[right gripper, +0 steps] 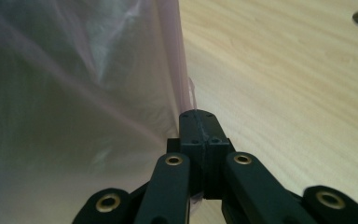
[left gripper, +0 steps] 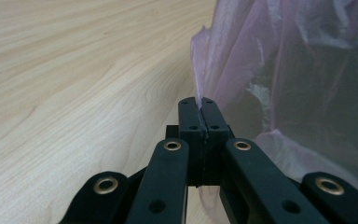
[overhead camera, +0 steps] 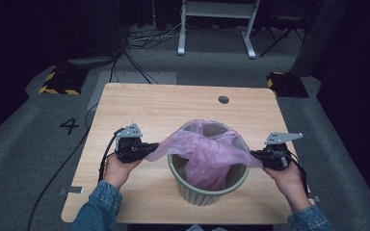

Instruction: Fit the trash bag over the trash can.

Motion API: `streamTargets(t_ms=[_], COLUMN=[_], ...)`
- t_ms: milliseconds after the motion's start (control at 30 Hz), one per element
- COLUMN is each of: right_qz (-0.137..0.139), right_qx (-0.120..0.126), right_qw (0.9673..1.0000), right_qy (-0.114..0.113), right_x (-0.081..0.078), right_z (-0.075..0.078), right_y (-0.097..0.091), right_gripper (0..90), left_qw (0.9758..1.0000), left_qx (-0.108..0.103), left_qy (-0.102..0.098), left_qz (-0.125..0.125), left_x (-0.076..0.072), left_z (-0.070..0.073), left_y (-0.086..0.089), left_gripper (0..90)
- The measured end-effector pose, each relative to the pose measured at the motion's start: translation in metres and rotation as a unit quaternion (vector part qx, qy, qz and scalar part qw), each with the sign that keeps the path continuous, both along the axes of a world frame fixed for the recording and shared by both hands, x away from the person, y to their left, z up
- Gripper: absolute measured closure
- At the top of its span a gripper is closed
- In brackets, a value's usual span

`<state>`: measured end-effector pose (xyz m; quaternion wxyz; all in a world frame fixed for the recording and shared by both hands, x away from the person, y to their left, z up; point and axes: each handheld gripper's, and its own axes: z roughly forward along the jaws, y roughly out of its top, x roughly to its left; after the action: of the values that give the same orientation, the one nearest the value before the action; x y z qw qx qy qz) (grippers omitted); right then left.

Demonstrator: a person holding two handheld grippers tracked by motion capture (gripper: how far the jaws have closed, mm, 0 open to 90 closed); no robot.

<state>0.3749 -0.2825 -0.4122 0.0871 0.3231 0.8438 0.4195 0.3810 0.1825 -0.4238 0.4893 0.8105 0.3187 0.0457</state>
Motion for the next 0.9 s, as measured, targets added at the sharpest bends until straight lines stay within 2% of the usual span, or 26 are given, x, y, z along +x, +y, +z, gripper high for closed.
streamTargets(t_ms=[67, 167, 233, 267, 333, 400, 433, 533, 633, 700, 800, 900], right_qz=[-0.003, -0.011, -0.015, -0.017, -0.034, -0.041, -0.044, -0.053, -0.056, -0.046, -0.037, -0.029], right_qx=[0.0, 0.003, 0.009, 0.011, 0.011, 0.022, 0.028, 0.037, 0.046, 0.052, 0.048, 0.057], right_qw=[1.0, 0.9998, 0.9998, 0.9998, 0.9991, 0.9979, 0.9972, 0.9956, 0.9937, 0.9931, 0.9925, 0.992], right_qy=[0.007, 0.016, 0.013, 0.005, -0.023, -0.045, -0.052, -0.068, -0.086, -0.094, -0.106, -0.109], right_x=[-0.001, -0.004, -0.006, -0.008, -0.012, -0.015, -0.016, -0.02, -0.027, -0.034, -0.046, -0.056], right_z=[-0.007, -0.016, -0.016, -0.014, -0.007, 0.001, 0.005, 0.016, 0.029, 0.037, 0.049, 0.057], right_y=[-0.003, -0.009, -0.013, -0.014, -0.018, -0.024, -0.027, -0.035, -0.042, -0.045, -0.048, -0.051], right_gripper=[90.0, 90.0, 89.0, 82.4, 67.9, 57.8, 56.7, 54.1, 52.2, 50.2, 48.3, 45.5], left_qw=[1.0, 0.9998, 0.9992, 0.9986, 0.998, 0.9968, 0.9962, 0.9943, 0.9907, 0.9882, 0.9873, 0.986], left_qx=[0.005, -0.006, -0.02, -0.03, -0.041, -0.053, -0.058, -0.063, -0.086, -0.09, -0.079, -0.083], left_qy=[0.004, 0.0, -0.005, -0.013, -0.025, -0.047, -0.056, -0.083, -0.105, -0.122, -0.13, -0.122], left_qz=[-0.001, 0.021, 0.033, 0.041, 0.04, 0.038, 0.034, 0.023, 0.0, -0.021, -0.046, -0.077], left_x=[0.0, -0.003, -0.006, -0.009, -0.012, -0.018, -0.022, -0.034, -0.046, -0.055, -0.065, -0.07], left_z=[-0.006, -0.009, -0.005, -0.001, 0.006, 0.015, 0.018, 0.03, 0.041, 0.048, 0.053, 0.054], left_y=[0.002, 0.007, 0.013, 0.016, 0.022, 0.027, 0.03, 0.037, 0.043, 0.041, 0.034, 0.028], left_gripper=[89.7, 86.9, 73.1, 65.9, 50.2, 40.2, 37.4, 36.6, 35.2, 33.4, 31.6, 26.4])
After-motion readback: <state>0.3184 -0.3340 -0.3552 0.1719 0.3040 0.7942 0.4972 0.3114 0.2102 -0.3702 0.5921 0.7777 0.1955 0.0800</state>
